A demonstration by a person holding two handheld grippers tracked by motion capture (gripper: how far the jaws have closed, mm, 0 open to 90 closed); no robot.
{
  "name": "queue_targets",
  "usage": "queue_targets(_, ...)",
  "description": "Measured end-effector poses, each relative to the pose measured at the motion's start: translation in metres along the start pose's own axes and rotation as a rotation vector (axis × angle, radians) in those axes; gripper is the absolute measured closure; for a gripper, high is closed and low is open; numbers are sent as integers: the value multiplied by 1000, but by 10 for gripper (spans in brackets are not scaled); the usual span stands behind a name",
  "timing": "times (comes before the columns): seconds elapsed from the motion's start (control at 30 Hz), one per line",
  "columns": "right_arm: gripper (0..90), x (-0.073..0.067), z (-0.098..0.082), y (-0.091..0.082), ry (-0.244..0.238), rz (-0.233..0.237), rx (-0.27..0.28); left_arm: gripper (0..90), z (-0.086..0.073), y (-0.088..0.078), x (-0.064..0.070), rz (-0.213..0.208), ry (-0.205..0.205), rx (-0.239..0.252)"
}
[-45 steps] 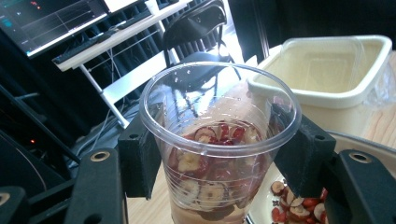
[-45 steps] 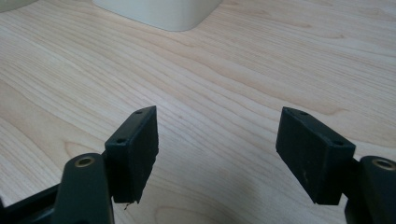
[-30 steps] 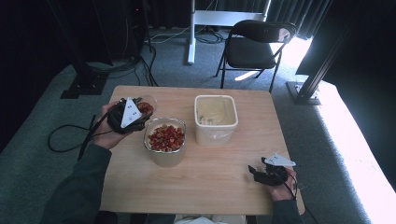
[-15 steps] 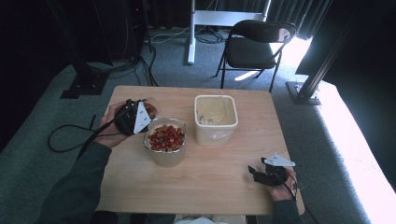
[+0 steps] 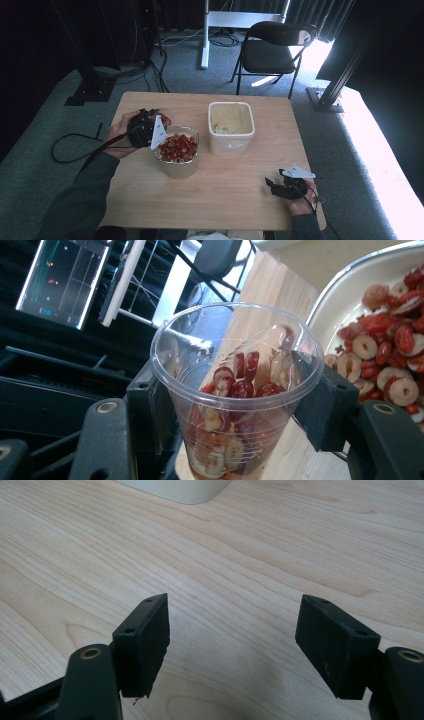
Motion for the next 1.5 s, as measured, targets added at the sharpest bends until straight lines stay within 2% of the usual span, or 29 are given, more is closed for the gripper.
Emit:
queue_targets(0.07, 293, 0, 0, 0, 2, 1, 1, 392, 2, 0, 3, 5, 36, -11)
queue_targets(0.13, 293, 0, 0, 0, 2, 1, 2, 392, 3, 0, 4, 9, 46, -17)
queue_targets(0.23, 293, 0, 0, 0, 1, 1, 0, 392, 7, 0, 8, 24, 94, -29)
queue_targets(0.43, 293, 0, 0, 0, 1, 1, 1, 393, 11, 1, 15, 25, 142, -37)
queue_targets(0.63, 293, 0, 0, 0, 1, 1, 2, 394, 11, 3, 18, 42, 195, -66)
queue_targets(0.97, 293, 0, 0, 0, -1, 1, 2, 395, 15, 0, 18, 73, 241, -80)
queue_targets(1.5, 293, -1, 0, 1, -2, 2, -1, 397, 17, -3, 18, 98, 268, -85)
Point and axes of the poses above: each handheld gripper's, and its own axes: y roughly forward along the jaws, z roughly out of its top, x roughly to its right, the point moved 2 cm from there along y, roughly forward along the jaws, and after that the axes turned 11 degrees about -x, right-handed, at the moved point
